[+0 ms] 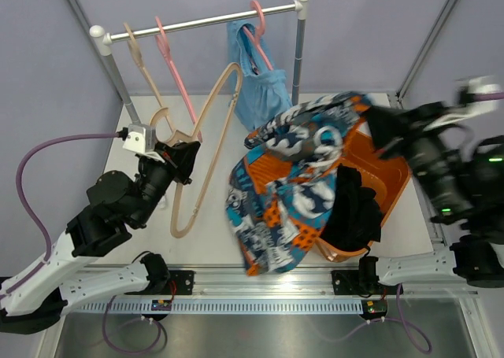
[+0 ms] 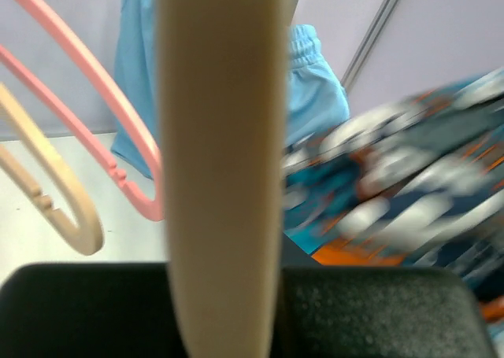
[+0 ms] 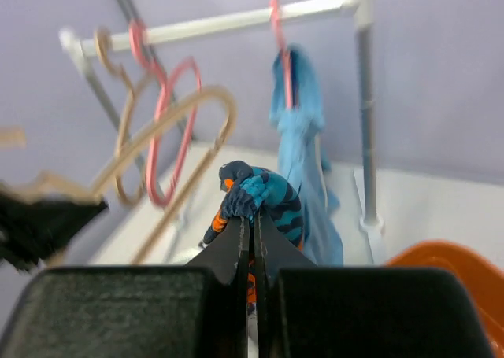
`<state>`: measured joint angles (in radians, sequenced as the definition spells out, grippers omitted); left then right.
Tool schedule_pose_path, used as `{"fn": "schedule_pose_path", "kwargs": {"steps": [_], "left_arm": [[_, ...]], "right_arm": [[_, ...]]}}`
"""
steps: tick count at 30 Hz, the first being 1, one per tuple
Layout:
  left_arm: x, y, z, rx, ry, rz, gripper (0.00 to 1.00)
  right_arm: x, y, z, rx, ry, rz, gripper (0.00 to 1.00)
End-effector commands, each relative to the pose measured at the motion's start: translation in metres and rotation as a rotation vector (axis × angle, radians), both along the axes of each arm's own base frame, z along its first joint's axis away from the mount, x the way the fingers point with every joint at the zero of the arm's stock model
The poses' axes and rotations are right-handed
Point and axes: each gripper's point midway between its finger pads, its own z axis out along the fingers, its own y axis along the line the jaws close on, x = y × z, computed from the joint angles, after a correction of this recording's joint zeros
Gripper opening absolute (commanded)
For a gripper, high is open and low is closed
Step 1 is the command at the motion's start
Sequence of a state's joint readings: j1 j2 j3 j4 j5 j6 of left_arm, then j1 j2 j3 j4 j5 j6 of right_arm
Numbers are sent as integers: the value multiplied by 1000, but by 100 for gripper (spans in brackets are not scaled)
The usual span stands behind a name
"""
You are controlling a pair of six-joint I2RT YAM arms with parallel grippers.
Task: Remove the shorts from the hanger
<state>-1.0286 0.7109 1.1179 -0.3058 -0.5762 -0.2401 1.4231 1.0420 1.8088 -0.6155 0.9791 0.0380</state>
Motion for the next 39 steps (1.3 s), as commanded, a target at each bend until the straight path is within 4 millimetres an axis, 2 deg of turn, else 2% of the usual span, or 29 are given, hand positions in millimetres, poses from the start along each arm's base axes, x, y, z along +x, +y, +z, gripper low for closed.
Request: {"fn": "schedule_pose_path", "kwargs": {"steps": [1, 2, 8, 15, 19, 24, 27, 29, 30, 31, 32, 33, 34, 35, 36, 37, 38, 39], "left_arm": [[-2, 16, 14, -32, -29, 41, 0], [-3, 17, 11, -21, -25, 41, 0], [-4, 17, 3, 10, -12, 36, 0], [-6, 22, -4, 29, -5, 37, 0], [-7, 21, -5, 32, -5, 30, 0], [-8, 19, -6, 38, -4, 16, 0], [-9, 18, -6, 40, -4, 10, 0], [-9, 18, -5, 40, -4, 7, 0], [-9, 18, -6, 42, -3, 5, 0], [-10, 18, -5, 41, -5, 4, 0], [-10, 18, -6, 45, -5, 2, 0], [-10, 18, -6, 47, -5, 3, 0], [-9, 18, -7, 51, -5, 6, 0], [-9, 18, -8, 57, -4, 7, 0], [-8, 18, -10, 64, -3, 11, 0], [-8, 18, -11, 69, -2, 8, 0], [-8, 18, -11, 73, -2, 9, 0], [-8, 18, -13, 81, 0, 11, 0]], "right_arm": [[2, -88, 80, 196, -142, -149, 0], [1, -104, 95, 225, -182, -174, 0], [-3, -144, 141, 311, -318, -239, 0], [-5, -156, 172, 306, -435, -321, 0], [-2, -145, 176, 239, -463, -372, 0], [3, -115, 168, 168, -485, -383, 0], [8, -110, 169, 131, -508, -435, 0], [19, -92, 165, 76, -504, -434, 0], [28, -101, 170, 133, -504, -471, 0], [43, -90, 158, 36, -473, -468, 0], [58, -83, 152, 14, -459, -495, 0], [74, -98, 148, -5, -449, -580, 0], [85, -98, 143, 34, -426, -593, 0], [103, -91, 124, -34, -374, -598, 0], [114, -107, 123, -35, -366, -632, 0], [126, -106, 107, -13, -297, -610, 0], [139, -108, 99, -13, -266, -618, 0], [141, -113, 103, 13, -266, -601, 0]]}}
